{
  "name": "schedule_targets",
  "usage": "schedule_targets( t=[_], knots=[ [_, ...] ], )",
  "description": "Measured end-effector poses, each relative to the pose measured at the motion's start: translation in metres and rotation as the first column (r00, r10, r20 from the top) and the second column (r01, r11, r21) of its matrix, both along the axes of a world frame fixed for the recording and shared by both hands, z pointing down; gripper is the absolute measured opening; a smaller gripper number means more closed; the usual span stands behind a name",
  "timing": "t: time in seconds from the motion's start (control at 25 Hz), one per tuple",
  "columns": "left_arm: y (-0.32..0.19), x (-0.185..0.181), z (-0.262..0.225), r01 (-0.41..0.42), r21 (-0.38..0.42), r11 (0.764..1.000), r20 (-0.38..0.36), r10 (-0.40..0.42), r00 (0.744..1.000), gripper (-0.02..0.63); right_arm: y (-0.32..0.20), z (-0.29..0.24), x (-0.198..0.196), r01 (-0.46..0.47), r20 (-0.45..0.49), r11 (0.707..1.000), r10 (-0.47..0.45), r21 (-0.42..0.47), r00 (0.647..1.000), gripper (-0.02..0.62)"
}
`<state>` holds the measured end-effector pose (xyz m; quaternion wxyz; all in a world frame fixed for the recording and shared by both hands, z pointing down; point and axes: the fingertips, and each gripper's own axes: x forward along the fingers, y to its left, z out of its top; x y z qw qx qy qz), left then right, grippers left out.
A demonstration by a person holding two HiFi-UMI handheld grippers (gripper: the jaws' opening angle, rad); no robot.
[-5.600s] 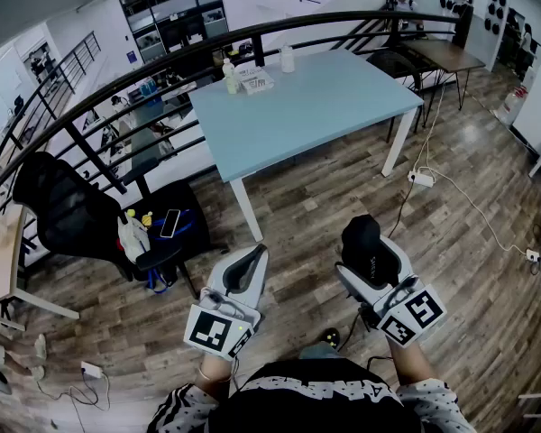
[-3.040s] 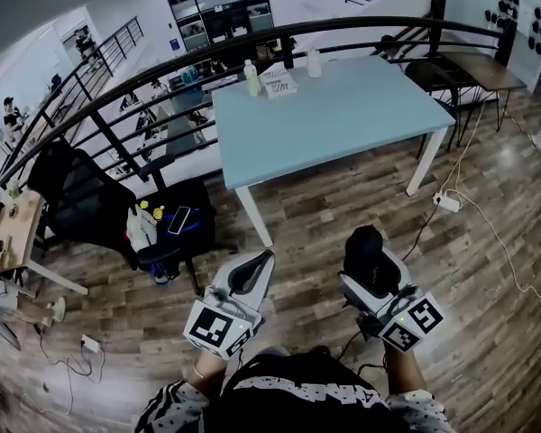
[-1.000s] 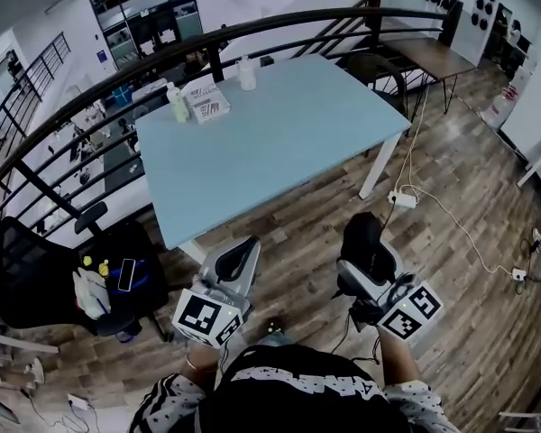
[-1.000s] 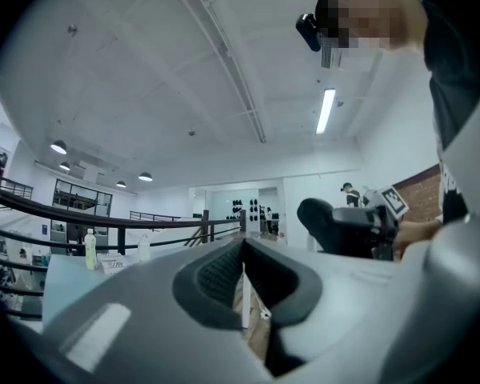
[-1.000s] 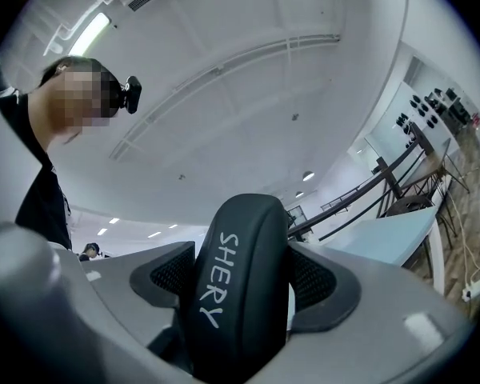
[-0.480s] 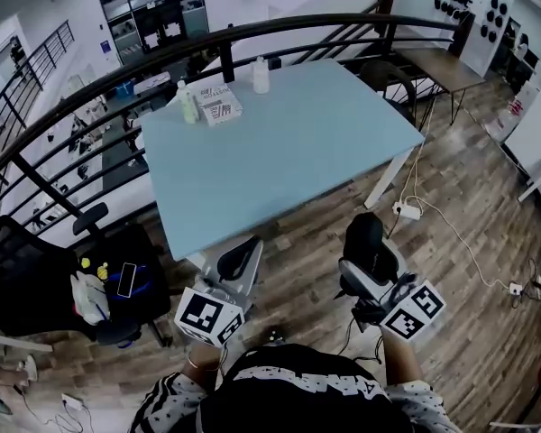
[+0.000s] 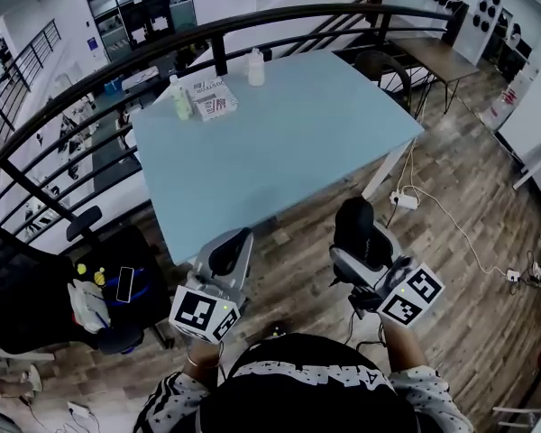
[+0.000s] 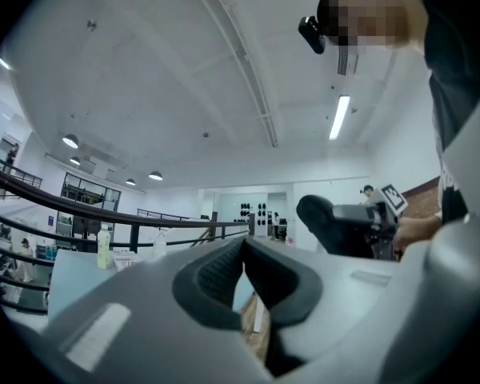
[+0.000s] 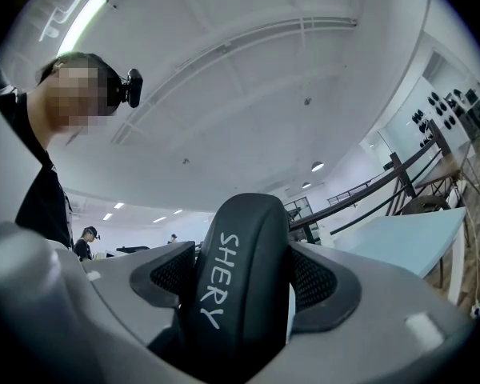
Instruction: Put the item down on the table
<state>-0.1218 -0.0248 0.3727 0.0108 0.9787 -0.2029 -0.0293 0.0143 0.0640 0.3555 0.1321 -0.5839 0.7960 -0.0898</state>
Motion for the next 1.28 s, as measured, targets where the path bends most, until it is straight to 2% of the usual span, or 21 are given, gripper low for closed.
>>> schedule_targets(
  t=[0.24, 0.44, 0.64, 0.84, 1.28],
  knots=[
    [-0.002, 0.002, 0.002, -0.005, -0.01, 1.0, 0.0, 0.005, 1.0, 0.0, -0.005, -0.003, -0.001, 0.02, 0.016, 1.0, -0.02, 0.005, 1.0, 0.365],
    [-0.012, -0.004, 0.011, 0.037, -0.025, 0.999, 0.011, -0.036, 0.999, 0.0, -0.017, 0.002, 0.001, 0.033, -0.032, 0.999, -0.033, -0.003, 0.999, 0.365],
    [-0.031, 0.001, 0.01, 0.082, -0.02, 0.996, 0.014, -0.081, 0.997, 0.0, -0.042, 0.001, 0.006, 0.083, -0.086, 0.996, -0.084, -0.008, 0.993, 0.365],
    [-0.052, 0.011, 0.016, 0.138, -0.027, 0.99, 0.028, -0.138, 0.99, 0.0, -0.071, 0.005, 0.025, 0.124, -0.051, 0.992, -0.125, -0.013, 0.991, 0.365],
    [-0.106, 0.065, 0.016, 0.198, -0.021, 0.98, 0.05, -0.197, 0.979, 0.0, -0.133, 0.01, 0.08, 0.227, 0.005, 0.974, -0.227, 0.004, 0.974, 0.365]
  ],
)
